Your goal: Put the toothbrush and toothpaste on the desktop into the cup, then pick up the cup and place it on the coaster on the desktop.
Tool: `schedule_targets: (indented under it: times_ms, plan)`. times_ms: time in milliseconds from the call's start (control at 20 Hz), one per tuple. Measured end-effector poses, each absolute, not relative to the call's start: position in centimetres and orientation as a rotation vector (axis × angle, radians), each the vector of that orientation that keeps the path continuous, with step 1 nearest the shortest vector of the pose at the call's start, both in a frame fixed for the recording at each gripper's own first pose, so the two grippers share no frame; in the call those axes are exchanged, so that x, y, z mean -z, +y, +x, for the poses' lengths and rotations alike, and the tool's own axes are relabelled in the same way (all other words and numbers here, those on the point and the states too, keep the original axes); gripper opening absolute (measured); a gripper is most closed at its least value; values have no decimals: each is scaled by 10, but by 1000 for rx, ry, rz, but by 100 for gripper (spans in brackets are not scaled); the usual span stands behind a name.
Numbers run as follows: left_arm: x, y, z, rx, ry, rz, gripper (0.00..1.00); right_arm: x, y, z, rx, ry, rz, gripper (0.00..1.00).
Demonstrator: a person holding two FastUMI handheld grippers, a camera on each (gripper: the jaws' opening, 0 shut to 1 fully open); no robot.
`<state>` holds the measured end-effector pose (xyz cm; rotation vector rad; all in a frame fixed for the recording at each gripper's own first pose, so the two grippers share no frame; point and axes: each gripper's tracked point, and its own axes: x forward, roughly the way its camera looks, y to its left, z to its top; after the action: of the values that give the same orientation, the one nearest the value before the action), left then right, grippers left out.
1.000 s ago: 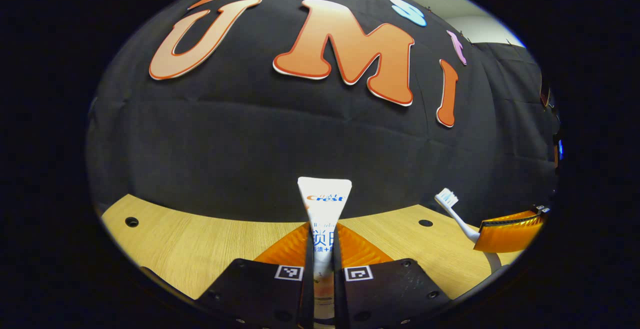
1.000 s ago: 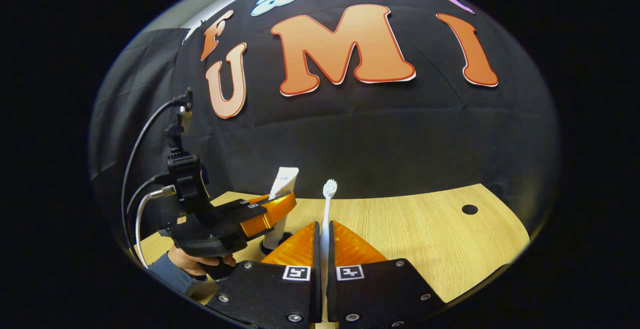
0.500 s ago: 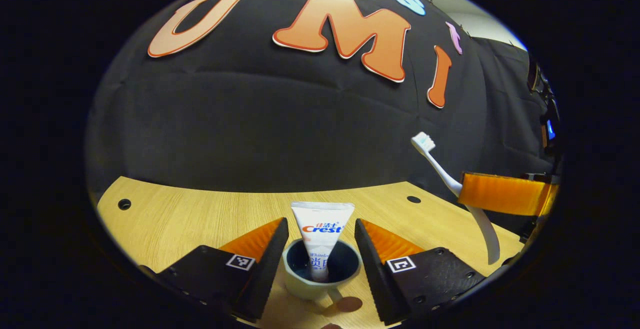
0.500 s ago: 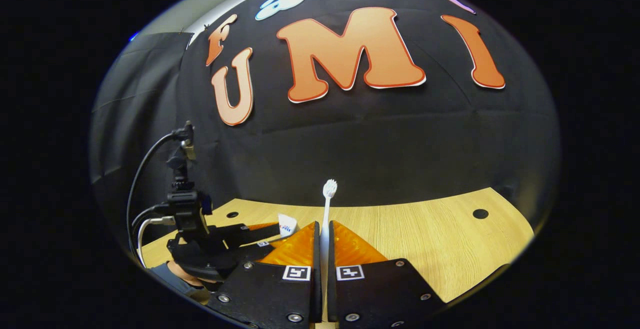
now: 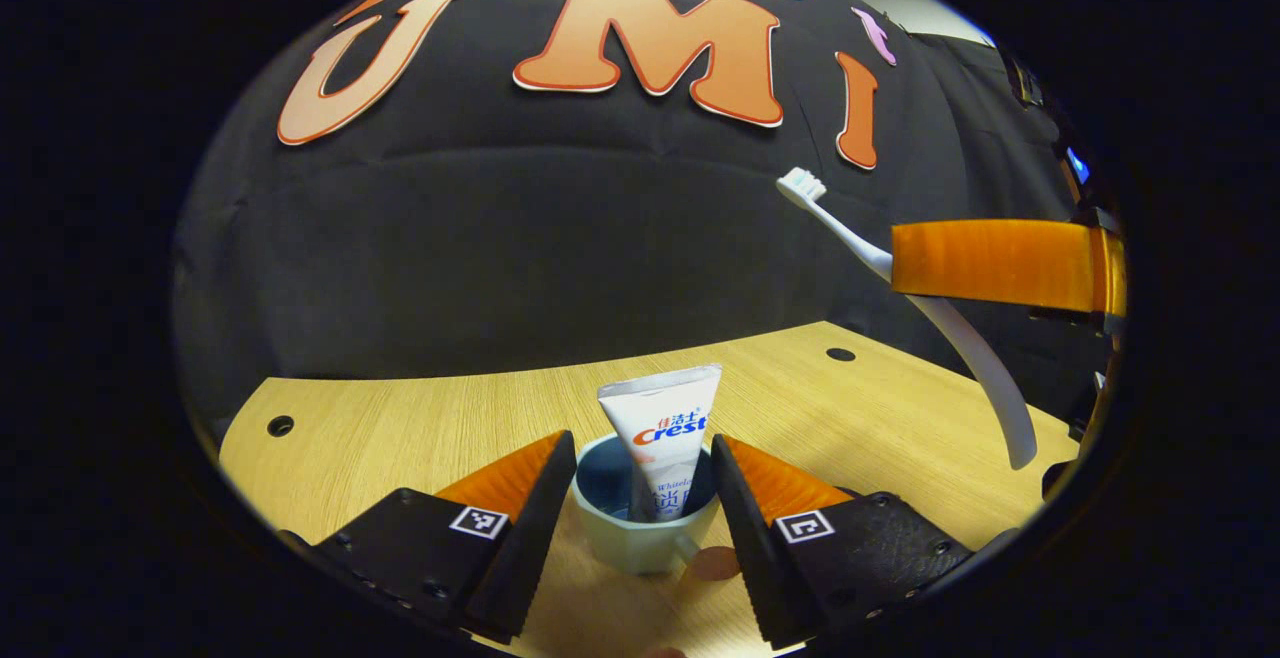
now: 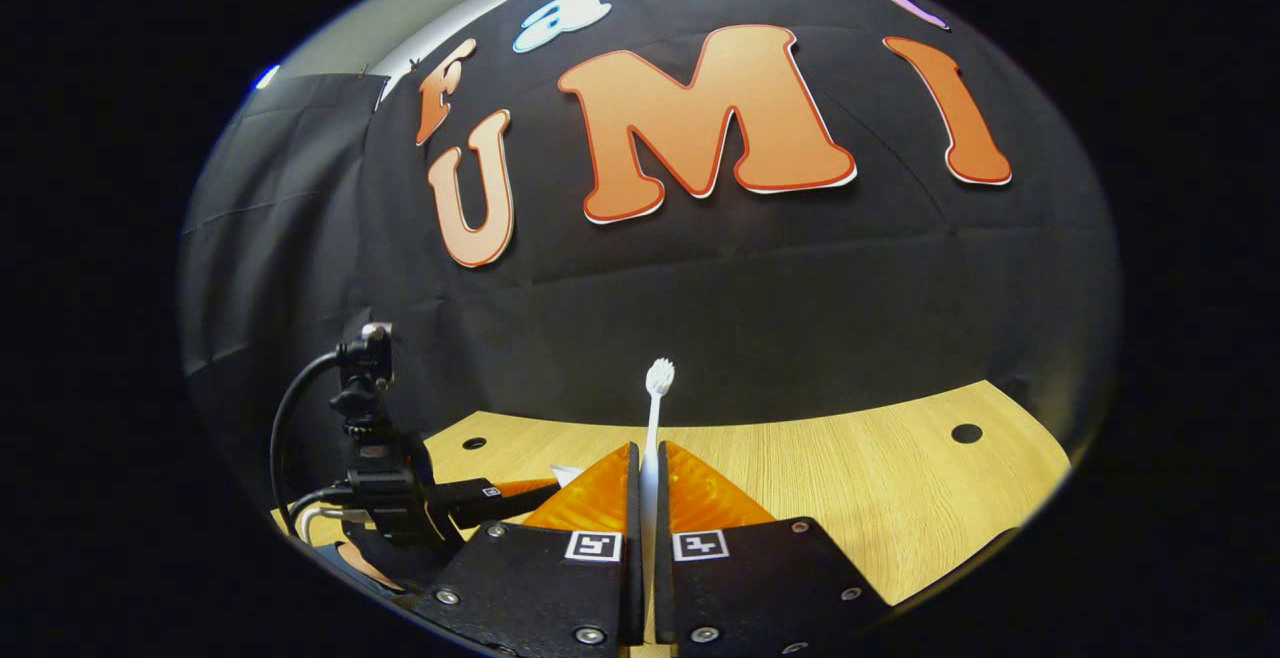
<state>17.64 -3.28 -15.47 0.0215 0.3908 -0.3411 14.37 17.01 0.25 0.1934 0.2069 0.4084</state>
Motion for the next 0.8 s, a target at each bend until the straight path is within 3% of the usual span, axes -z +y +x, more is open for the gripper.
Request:
schedule_targets:
  times_ms: [800]
  plan:
    - [109,-3,130,350,305,-13,85,2,204,202,-461,137,345,4]
